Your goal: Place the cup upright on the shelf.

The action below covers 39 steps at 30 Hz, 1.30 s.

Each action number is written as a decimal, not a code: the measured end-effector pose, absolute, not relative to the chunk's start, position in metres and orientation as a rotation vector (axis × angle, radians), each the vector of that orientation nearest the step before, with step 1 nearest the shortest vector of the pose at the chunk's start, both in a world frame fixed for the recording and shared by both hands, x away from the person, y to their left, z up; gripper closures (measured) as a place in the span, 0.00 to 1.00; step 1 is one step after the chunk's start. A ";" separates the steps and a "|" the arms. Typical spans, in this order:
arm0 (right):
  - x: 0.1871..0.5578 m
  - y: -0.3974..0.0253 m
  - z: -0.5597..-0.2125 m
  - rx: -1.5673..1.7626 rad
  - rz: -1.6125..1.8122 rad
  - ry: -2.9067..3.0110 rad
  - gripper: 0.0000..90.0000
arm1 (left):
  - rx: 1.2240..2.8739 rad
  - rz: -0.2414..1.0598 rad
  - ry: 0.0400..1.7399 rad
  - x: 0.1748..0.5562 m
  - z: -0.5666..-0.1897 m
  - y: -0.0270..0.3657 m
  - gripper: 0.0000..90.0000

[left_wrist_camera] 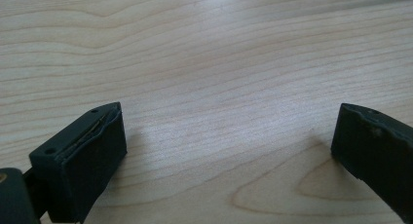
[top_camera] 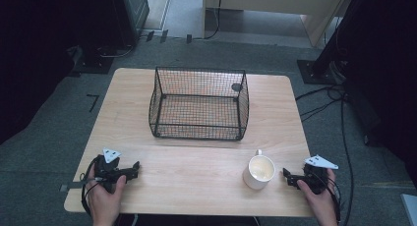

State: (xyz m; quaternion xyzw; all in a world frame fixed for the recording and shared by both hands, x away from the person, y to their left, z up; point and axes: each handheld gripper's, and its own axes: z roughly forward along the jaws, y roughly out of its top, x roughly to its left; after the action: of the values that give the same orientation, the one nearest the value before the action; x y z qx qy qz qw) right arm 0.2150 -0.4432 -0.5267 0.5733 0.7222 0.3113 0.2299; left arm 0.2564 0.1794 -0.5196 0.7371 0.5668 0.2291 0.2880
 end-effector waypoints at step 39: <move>0.181 -0.401 -0.451 1.534 1.137 1.839 0.00 | 1.965 0.613 1.519 0.257 -0.520 0.179 0.00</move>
State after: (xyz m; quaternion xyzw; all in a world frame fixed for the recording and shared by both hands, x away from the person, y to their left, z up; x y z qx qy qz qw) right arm 0.1814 -0.4008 -0.4514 0.5614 0.6729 0.4159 0.2429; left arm 0.2573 0.1786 -0.5196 0.7358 0.5686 0.2296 0.2874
